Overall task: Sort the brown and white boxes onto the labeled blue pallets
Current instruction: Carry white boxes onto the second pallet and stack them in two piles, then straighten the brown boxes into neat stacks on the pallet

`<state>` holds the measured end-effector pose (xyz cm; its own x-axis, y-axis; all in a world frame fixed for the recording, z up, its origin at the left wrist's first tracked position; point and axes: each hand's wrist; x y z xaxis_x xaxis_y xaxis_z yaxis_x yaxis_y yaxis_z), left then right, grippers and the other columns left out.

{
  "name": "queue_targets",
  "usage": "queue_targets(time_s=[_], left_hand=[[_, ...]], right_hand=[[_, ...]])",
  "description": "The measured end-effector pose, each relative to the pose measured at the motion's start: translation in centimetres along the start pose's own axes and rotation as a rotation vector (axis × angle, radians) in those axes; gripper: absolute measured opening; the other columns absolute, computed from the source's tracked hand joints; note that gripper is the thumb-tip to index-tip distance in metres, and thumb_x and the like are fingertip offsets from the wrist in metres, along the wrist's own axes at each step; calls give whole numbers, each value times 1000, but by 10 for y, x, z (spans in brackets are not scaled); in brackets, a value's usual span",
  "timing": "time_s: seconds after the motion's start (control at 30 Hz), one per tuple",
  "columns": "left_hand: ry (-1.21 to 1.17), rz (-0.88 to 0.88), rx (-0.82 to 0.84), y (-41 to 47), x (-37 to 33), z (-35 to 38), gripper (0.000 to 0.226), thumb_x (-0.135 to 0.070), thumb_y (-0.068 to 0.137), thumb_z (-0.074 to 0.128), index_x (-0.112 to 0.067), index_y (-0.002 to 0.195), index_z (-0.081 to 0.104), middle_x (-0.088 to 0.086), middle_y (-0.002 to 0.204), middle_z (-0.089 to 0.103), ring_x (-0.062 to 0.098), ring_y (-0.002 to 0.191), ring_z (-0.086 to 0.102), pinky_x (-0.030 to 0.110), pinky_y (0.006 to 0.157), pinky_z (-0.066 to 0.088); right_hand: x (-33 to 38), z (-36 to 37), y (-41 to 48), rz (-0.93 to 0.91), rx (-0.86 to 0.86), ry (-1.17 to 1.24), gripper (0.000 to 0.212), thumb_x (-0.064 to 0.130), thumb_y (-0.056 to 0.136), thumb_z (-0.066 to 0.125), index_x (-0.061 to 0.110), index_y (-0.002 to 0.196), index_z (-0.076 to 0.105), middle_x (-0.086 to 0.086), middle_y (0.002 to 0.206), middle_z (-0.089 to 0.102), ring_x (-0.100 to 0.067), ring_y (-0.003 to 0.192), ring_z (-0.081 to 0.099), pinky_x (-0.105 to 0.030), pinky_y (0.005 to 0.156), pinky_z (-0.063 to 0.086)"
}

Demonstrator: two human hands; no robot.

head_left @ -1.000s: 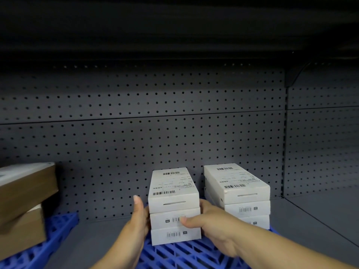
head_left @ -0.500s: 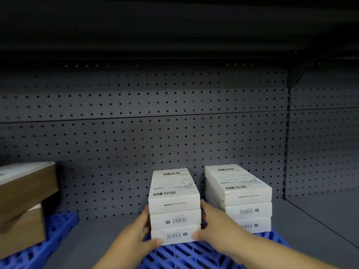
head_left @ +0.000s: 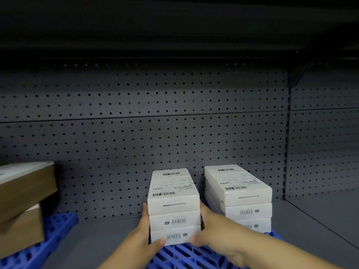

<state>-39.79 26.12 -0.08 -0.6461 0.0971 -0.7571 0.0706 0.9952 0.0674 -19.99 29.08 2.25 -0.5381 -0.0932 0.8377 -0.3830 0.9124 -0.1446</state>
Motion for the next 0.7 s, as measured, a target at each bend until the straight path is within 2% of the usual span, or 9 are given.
queue_targets(time_s=[0.17, 0.3, 0.47, 0.7], left_hand=[[33, 4, -32, 0, -1, 1, 91, -23, 89, 54, -33, 143, -19, -13, 136, 47, 2, 116, 50, 13, 91, 36], [33, 6, -33, 2, 3, 1, 91, -22, 89, 54, -32, 143, -17, -13, 137, 47, 3, 119, 49, 15, 97, 35], [65, 2, -55, 3, 3, 0, 90, -21, 88, 55, -33, 144, -15, -14, 139, 44, 3, 122, 46, 15, 99, 34], [94, 7, -50, 4, 5, 2, 89, -20, 89, 55, -33, 145, -13, -14, 140, 44, 3, 122, 46, 18, 101, 35]], right_hand=[[2, 3, -1, 5, -10, -21, 102, 14, 69, 60, 44, 146, 1, 7, 119, 62, -13, 108, 56, -23, 95, 44], [2, 5, 1, 15, -13, -34, 106, 20, 62, 62, 42, 147, 2, 4, 121, 62, -15, 110, 56, -28, 100, 43], [-1, 3, 2, 10, -2, 9, 98, 16, 67, 63, 36, 148, 10, 9, 124, 60, -11, 111, 55, -23, 99, 42], [-4, 8, 9, 39, 3, 69, 110, 20, 52, 60, 37, 148, 10, 4, 123, 61, -16, 112, 55, -29, 101, 42]])
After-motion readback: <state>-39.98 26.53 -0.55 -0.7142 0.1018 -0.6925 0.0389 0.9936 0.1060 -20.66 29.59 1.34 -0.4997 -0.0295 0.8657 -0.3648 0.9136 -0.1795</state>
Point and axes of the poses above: each hand's wrist, its own y-axis towards the middle knuckle, its own z-axis out of the palm, x = y × z
